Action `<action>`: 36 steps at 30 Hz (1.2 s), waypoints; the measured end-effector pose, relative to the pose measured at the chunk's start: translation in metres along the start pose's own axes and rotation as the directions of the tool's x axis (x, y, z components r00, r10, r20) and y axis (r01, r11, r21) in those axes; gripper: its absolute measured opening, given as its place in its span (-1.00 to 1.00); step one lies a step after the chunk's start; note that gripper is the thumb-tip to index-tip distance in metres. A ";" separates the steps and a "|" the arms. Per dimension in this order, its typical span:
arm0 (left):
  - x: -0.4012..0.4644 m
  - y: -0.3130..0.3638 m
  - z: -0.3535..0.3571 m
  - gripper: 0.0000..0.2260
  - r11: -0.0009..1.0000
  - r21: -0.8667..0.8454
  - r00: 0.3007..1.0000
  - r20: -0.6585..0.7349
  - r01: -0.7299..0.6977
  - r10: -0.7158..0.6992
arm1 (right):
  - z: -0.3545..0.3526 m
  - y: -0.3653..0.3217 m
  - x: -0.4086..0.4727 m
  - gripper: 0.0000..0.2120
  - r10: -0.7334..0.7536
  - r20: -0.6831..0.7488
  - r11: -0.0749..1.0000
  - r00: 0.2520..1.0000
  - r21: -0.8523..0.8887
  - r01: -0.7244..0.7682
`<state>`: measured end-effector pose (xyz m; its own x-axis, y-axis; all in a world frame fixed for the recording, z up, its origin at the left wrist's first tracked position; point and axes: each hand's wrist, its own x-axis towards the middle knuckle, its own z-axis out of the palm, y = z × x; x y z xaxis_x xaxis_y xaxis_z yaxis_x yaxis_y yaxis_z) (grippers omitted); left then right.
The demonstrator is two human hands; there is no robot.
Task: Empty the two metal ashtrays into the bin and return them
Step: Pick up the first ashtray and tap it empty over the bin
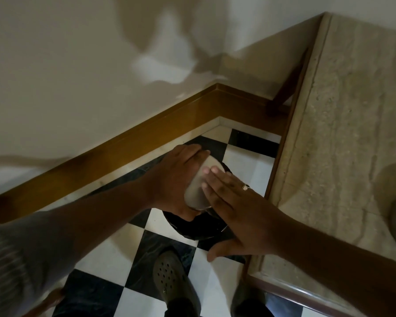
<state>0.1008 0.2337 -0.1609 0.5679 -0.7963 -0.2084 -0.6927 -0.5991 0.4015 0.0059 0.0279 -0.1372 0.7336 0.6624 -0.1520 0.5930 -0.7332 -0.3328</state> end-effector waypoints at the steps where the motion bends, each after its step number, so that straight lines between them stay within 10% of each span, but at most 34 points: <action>1: -0.001 0.000 0.002 0.07 1.000 -0.020 1.000 -0.014 -0.002 0.002 | -0.001 -0.001 0.001 0.13 0.005 -0.023 1.000 1.000 0.015 -0.005; 36: -0.024 -0.002 0.011 0.12 1.000 0.005 0.999 0.022 0.023 -0.023 | 0.019 -0.017 -0.002 0.11 -0.006 0.049 0.998 0.999 -0.056 0.008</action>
<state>0.0833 0.2532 -0.1659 0.5738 -0.7838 -0.2375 -0.6817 -0.6178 0.3918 -0.0122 0.0414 -0.1491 0.7132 0.6732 -0.1953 0.6167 -0.7351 -0.2816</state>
